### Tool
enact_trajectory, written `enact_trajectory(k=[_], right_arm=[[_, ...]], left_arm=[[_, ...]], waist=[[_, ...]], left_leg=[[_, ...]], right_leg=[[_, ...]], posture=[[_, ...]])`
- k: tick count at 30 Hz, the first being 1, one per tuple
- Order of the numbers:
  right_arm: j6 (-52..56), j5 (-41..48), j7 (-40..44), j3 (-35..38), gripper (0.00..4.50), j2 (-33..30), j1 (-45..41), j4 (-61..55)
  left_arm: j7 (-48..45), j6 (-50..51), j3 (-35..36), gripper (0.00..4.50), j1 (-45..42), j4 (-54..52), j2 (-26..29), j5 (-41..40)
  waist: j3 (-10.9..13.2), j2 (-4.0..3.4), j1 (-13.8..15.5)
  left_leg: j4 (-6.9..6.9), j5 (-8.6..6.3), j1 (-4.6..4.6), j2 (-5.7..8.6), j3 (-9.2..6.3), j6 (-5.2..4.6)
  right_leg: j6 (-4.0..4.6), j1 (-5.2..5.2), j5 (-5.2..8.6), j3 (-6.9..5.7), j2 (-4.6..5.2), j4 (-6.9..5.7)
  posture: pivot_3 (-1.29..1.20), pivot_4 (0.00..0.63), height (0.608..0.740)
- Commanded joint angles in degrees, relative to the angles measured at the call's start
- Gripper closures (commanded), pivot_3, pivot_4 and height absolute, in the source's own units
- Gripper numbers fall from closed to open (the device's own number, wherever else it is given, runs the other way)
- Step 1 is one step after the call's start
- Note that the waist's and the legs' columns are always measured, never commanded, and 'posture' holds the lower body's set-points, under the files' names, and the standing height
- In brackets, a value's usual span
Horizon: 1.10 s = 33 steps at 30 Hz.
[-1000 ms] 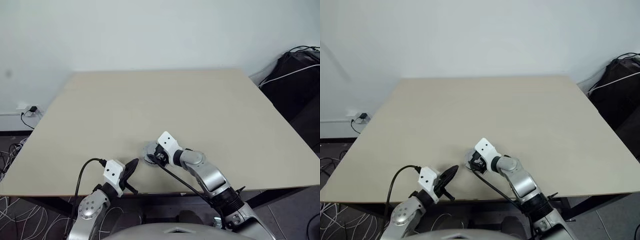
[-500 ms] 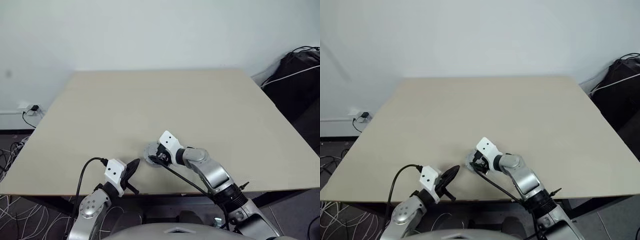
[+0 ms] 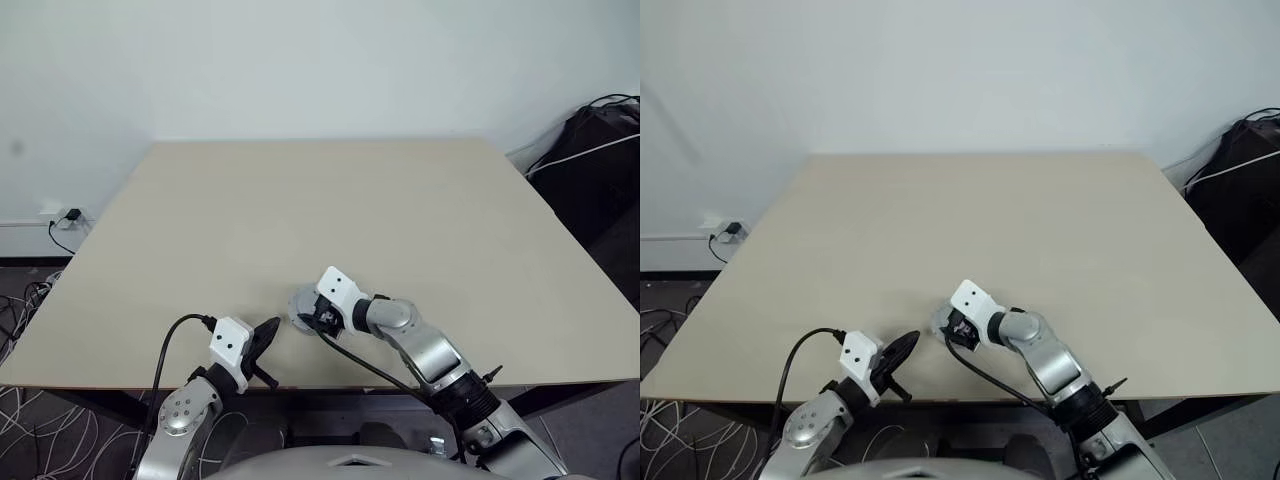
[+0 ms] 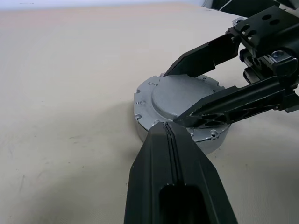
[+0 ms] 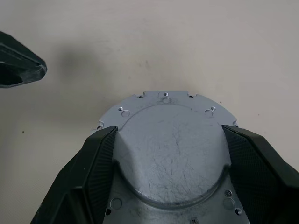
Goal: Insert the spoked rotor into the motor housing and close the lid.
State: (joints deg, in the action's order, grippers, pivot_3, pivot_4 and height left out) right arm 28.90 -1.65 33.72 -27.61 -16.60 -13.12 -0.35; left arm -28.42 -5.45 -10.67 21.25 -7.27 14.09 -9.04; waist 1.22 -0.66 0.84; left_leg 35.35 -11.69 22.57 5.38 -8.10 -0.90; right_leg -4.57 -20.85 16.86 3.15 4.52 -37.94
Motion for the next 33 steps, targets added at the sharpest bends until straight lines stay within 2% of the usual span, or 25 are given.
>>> enact_trajectory(k=[1,19,26,33], right_arm=[[1.7,-1.9,-0.1,-0.5,1.31,-1.5,1.4,4.0],[-0.1,-3.0,-2.5,0.8,1.31,-1.0,1.2,6.1],[1.3,4.0,0.4,5.0,1.31,1.6,2.4,3.9],[-3.0,-0.8,0.0,1.6,1.31,-1.3,1.8,4.6]], left_arm=[[0.0,-0.9,0.1,4.5,-0.7,-2.1,0.1,0.2],[-0.6,-2.2,0.4,4.5,-1.0,0.5,0.2,0.4],[-0.7,-2.8,0.1,4.5,-1.2,1.7,0.3,0.7],[-0.8,-3.1,0.1,4.5,-1.2,2.1,0.3,0.7]], waist=[[0.0,0.0,0.0],[0.0,0.01,0.0],[0.1,0.05,0.0],[0.1,0.03,0.1]], left_leg=[[0.0,0.0,0.0,0.0,0.0,0.0],[0.0,0.0,-0.06,-0.01,-0.02,0.01],[0.0,-0.01,-0.04,-0.01,-0.04,0.01],[-0.12,0.0,-0.01,-0.01,-0.03,0.01]], right_leg=[[0.0,0.0,0.0,0.0,0.01,0.0],[0.01,0.08,0.0,-0.01,0.17,-0.02],[0.01,0.07,0.0,-0.02,0.18,-0.02],[0.05,-0.02,0.03,-0.03,0.09,0.07]], posture=[[0.0,0.0,0.74],[0.0,0.0,0.74],[0.0,0.0,0.74],[0.0,0.0,0.74]])
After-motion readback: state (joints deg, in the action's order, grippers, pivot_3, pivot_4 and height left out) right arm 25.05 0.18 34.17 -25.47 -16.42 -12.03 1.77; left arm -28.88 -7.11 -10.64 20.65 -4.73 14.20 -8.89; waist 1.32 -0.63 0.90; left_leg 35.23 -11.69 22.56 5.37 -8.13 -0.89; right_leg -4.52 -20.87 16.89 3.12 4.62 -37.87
